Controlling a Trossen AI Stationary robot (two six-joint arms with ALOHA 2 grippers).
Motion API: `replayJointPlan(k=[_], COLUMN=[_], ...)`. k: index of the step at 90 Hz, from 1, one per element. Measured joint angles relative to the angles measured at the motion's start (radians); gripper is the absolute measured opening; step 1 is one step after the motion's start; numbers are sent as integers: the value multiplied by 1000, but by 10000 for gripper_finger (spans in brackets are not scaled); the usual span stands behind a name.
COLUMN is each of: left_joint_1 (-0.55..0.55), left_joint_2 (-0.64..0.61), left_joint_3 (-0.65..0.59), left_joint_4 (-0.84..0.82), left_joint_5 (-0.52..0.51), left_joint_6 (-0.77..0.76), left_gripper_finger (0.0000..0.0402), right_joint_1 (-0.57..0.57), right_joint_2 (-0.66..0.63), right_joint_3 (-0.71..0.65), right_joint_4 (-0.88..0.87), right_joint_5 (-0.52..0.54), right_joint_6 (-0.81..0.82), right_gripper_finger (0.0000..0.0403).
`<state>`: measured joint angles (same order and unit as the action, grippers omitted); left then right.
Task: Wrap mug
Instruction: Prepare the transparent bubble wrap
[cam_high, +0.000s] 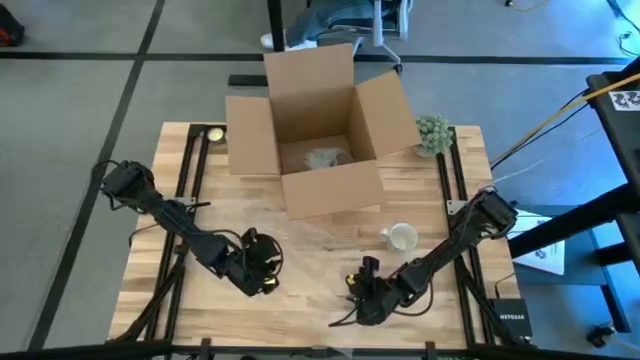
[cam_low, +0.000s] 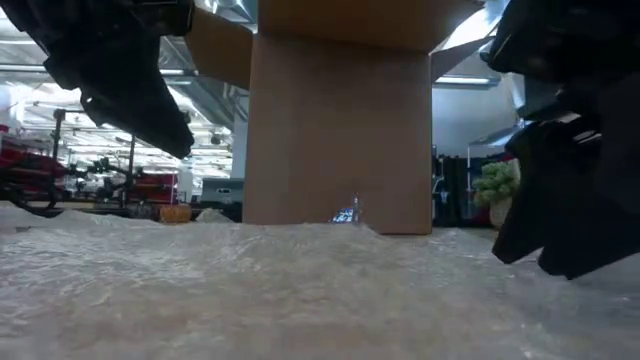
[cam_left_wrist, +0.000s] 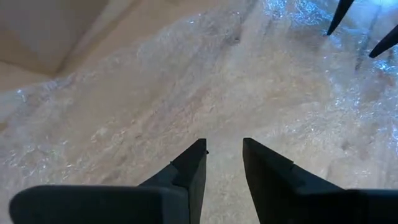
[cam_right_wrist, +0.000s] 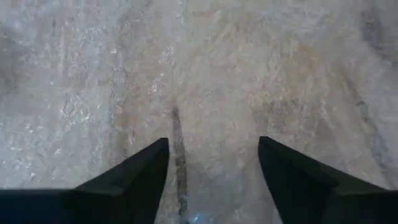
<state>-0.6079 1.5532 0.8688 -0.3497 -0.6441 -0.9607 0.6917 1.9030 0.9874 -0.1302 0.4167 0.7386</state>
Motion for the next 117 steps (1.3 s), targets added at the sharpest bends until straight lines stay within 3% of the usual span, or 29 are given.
replayJointPlan(k=[64, 98, 117], left_joint_1=[-1, -1, -1], left_joint_2=[0, 0, 0], left_joint_3=[0, 40, 63], left_joint_4=[5, 46, 47], left_joint_5=[-4, -3, -3], left_joint_6=[10, 106, 141], left_gripper_finger=[88, 88, 88], right_joint_1=[1, 2, 2], right_joint_2=[-25, -98, -144], right_joint_3=[3, -2, -2], right_joint_4=[-111, -134, -148], right_joint_5=[-155, -196, -287], right_joint_6=[-14, -9, -10], right_gripper_finger=[225, 225, 225])
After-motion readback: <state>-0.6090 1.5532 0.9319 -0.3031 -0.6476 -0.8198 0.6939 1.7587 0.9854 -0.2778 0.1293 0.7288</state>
